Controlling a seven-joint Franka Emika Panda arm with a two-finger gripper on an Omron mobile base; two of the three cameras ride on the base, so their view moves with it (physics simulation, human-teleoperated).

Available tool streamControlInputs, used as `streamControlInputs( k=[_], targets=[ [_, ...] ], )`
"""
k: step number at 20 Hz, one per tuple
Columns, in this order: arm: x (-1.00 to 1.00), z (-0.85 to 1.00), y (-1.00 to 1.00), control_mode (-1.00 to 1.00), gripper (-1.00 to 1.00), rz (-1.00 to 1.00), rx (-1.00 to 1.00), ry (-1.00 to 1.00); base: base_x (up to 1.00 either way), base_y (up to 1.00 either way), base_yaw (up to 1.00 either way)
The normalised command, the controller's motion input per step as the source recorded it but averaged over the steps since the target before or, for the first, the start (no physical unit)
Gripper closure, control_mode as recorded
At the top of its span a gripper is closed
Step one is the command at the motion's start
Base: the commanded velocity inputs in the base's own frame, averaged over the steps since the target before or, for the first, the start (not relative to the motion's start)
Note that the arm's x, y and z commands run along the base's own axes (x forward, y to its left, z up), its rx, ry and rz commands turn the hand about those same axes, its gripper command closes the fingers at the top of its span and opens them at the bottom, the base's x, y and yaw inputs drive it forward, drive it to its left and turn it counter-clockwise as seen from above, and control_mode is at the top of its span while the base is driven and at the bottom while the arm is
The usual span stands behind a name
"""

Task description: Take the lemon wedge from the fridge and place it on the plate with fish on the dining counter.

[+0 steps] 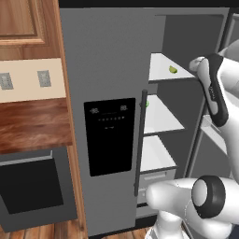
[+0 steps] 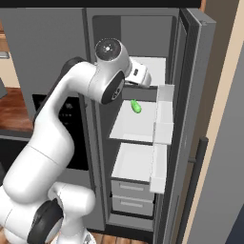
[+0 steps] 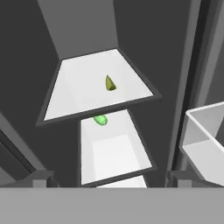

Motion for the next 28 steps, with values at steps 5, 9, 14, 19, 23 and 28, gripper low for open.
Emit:
streamControlInputs(
  k=[5,9,14,19,23,28],
  targets=[
    [0.25,0.03,0.0,-1.0,-1.0,0.0,0.0,0.03,0.0,0.0,0.0],
    [0.27,0.02,0.0,-1.0,-1.0,0.0,0.0,0.08,0.0,0.0,0.0],
    [0.28,-0.01,-0.01,-1.0,-1.0,0.01,0.0,0.06,0.0,0.0,0.0],
    [0.14,-0.12,-0.11,-1.0,-1.0,0.08,0.0,0.0,0.0,0.0,0.0],
    [0.29,-0.21,-0.01,-1.0,-1.0,0.12,0.0,-0.01,0.0,0.0,0.0],
    [0.5,-0.07,0.0,-1.0,-1.0,0.07,0.0,0.0,0.0,0.0,0.0]
  ],
)
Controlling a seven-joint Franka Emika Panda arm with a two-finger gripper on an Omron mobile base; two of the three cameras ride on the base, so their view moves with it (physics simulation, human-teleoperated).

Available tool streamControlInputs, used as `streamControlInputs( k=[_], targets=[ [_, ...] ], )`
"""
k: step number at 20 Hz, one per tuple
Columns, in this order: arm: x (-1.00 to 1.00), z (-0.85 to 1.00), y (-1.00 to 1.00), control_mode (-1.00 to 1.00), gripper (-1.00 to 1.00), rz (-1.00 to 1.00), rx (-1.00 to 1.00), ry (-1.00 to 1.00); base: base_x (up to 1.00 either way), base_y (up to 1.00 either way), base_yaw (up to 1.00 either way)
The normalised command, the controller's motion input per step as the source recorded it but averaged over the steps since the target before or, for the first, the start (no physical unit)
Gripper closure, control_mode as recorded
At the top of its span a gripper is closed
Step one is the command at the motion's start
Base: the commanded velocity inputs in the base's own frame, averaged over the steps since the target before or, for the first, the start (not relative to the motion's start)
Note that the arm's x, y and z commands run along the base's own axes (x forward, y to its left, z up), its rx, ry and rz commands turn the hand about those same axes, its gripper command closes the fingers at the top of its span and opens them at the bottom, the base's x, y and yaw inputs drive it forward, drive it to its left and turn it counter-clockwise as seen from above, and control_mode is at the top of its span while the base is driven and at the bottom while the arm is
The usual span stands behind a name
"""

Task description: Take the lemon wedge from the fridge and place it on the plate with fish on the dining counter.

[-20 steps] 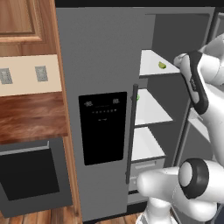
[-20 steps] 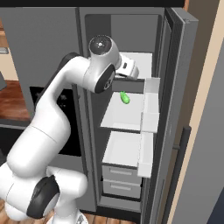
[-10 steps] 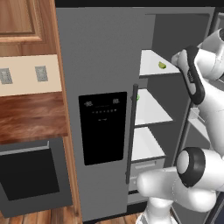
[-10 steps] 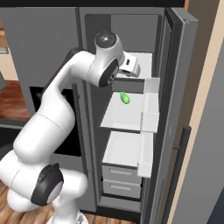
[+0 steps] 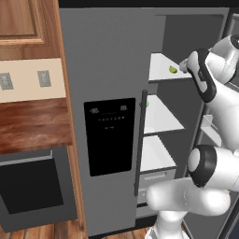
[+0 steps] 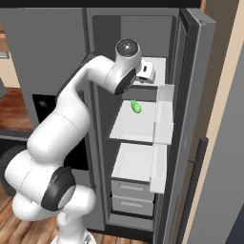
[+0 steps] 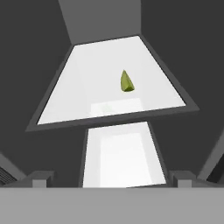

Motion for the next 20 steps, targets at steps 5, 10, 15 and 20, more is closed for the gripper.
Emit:
streamControlInputs(
  k=[5,10,15,20],
  targets=[
    [0.54,0.0,0.0,-1.0,-1.0,0.01,0.0,0.0,0.0,0.0,0.0],
    [0.4,-0.03,0.0,-1.0,-1.0,0.01,0.0,0.0,0.0,0.0,0.0],
    [0.34,-0.14,0.0,-1.0,-1.0,0.03,0.0,0.0,0.0,0.0,0.0],
    [0.02,-0.09,0.0,-1.0,-1.0,0.04,0.0,0.0,0.0,0.0,0.0]
  ],
)
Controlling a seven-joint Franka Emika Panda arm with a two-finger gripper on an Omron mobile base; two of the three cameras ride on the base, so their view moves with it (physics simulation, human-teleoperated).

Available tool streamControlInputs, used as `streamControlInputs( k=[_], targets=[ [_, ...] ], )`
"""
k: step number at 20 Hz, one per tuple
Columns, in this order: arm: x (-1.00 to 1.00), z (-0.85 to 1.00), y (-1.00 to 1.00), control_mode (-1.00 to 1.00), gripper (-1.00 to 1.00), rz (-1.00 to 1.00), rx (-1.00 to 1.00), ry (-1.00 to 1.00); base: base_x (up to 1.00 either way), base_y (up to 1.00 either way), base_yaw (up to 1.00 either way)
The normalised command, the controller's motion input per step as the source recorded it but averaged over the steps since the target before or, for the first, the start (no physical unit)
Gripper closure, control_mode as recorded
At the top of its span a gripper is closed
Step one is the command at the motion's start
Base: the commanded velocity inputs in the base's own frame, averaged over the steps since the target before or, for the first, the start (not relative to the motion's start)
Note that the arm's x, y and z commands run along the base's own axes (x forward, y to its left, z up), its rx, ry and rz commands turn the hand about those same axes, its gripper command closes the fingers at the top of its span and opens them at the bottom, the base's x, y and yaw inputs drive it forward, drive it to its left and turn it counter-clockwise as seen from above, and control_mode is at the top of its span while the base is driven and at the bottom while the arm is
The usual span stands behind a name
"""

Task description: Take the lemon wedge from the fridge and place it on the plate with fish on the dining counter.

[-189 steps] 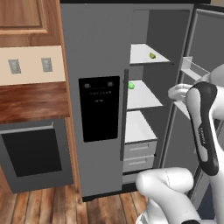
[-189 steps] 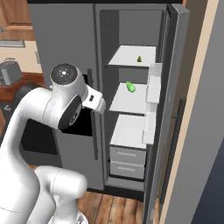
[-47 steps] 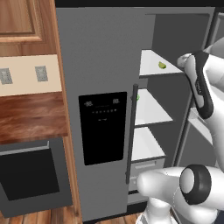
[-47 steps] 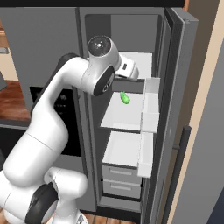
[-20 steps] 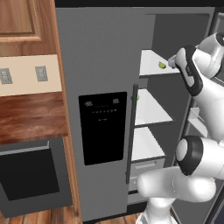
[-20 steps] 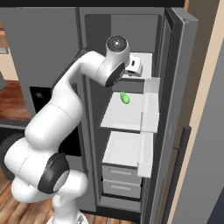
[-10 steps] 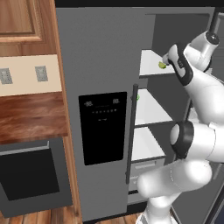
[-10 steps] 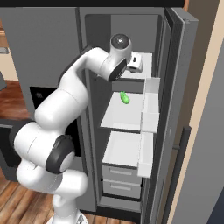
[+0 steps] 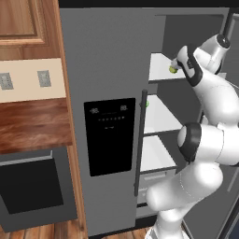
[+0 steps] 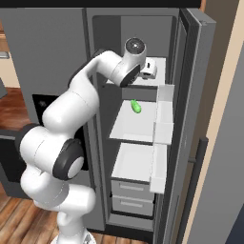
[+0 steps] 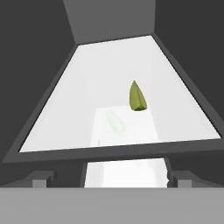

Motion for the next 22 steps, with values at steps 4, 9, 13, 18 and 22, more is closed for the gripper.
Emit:
streamControlInputs(
  k=[4,9,13,18,22],
  targets=[
    [0.01,-0.12,0.0,-1.0,-1.0,0.05,0.0,0.0,0.0,0.0,0.0],
    [0.2,-0.08,0.0,-1.0,-1.0,0.02,0.0,0.05,0.0,0.0,0.0],
    [0.14,-0.06,-0.1,-1.0,-1.0,-0.11,-0.04,0.03,0.0,0.0,0.0],
    [0.05,0.0,-0.03,-1.0,-1.0,-0.11,-0.01,0.0,0.0,0.0,0.0],
    [0.11,0.0,0.0,-1.0,-1.0,0.0,0.0,0.0,0.0,0.0,0.0]
  ],
)
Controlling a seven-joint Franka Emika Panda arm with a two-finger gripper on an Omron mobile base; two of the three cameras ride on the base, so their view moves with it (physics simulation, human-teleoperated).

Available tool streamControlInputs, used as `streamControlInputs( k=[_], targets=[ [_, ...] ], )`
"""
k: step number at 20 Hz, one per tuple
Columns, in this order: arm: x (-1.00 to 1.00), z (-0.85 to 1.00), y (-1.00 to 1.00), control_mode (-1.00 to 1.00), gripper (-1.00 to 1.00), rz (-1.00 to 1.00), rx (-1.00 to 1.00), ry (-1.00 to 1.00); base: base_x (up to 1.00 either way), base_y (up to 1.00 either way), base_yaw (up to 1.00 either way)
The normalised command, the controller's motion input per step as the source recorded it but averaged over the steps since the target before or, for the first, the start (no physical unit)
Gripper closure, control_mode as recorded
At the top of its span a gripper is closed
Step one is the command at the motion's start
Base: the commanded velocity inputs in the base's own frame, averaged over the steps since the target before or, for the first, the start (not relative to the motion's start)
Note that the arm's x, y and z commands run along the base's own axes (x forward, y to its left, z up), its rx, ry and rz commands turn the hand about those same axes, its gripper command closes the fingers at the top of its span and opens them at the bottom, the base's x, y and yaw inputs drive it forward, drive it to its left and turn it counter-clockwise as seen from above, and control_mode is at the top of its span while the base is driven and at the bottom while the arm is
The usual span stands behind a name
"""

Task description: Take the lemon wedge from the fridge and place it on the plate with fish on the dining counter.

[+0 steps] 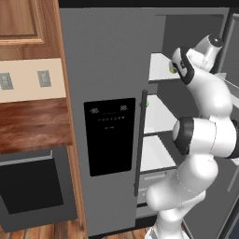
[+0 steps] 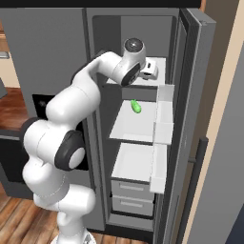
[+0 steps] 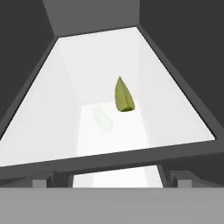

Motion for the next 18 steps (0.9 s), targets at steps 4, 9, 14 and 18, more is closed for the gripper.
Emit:
streamControlInputs(
  k=[4,9,14,18],
  targets=[
    [0.32,-0.01,0.0,-1.0,-1.0,0.0,0.0,0.0,0.0,0.0,0.0],
    [0.35,-0.06,-0.01,-1.0,-1.0,0.0,0.0,0.0,0.0,0.0,0.0],
    [0.24,-0.05,-0.07,-1.0,-1.0,0.0,0.0,0.0,0.0,0.0,0.0],
    [0.23,0.0,-0.2,-1.0,-1.0,0.02,0.0,0.0,0.0,0.0,0.0]
  ],
)
